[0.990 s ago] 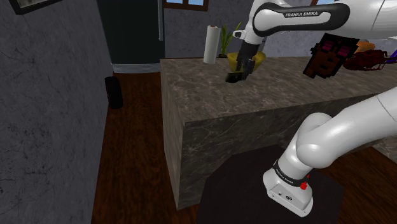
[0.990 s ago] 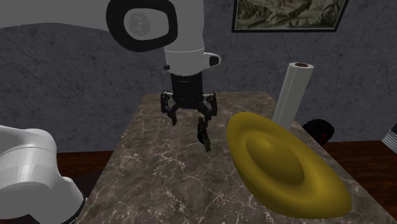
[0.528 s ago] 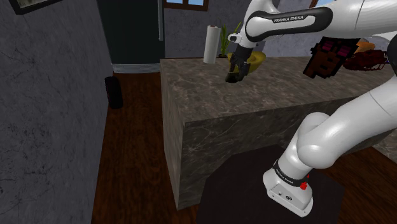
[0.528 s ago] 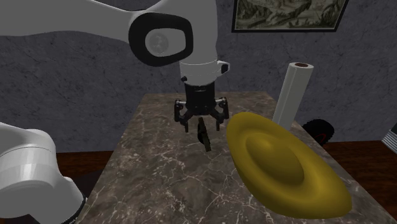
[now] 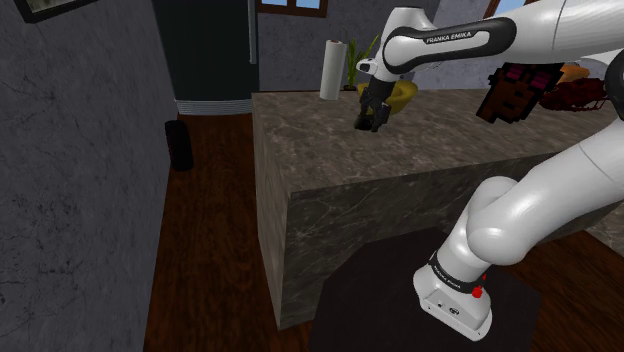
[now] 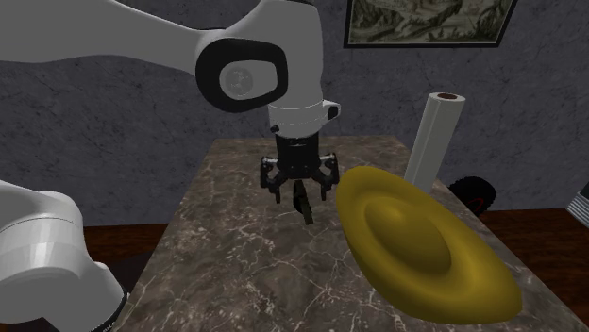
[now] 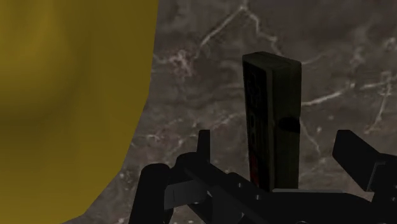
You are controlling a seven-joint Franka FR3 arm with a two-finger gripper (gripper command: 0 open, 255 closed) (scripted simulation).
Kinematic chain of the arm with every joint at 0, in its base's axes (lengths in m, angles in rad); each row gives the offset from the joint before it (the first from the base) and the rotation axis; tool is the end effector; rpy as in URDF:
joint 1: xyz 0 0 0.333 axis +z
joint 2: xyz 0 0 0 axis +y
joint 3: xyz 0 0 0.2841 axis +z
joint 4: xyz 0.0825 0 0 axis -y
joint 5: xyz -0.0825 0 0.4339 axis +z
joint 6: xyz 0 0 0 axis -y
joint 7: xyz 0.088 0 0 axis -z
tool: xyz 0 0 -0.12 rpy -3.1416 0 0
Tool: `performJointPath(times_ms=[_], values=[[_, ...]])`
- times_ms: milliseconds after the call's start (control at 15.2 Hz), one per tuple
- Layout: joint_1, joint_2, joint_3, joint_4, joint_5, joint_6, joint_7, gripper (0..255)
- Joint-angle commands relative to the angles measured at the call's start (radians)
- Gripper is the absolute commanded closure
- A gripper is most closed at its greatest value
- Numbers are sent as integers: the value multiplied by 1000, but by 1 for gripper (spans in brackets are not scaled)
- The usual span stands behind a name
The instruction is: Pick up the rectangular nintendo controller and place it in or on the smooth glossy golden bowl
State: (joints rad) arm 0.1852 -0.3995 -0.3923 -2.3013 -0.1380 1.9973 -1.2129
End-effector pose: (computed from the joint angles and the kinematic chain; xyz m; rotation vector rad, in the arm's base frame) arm 0.4924 -0.1152 0.4369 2.6667 1.6012 0.1070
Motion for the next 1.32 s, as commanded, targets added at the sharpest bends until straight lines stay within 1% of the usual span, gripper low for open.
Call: performJointPath(times_ms=[0, 66, 132, 726, 1254], values=[[0, 0, 0, 0, 0, 0, 0, 0], [0, 0, 0, 0, 0, 0, 0, 0], [0, 0, 0, 0, 0, 0, 0, 255], [0, 0, 0, 0, 0, 0, 0, 255], [3, -13, 13, 96, 5, -109, 2, 255]])
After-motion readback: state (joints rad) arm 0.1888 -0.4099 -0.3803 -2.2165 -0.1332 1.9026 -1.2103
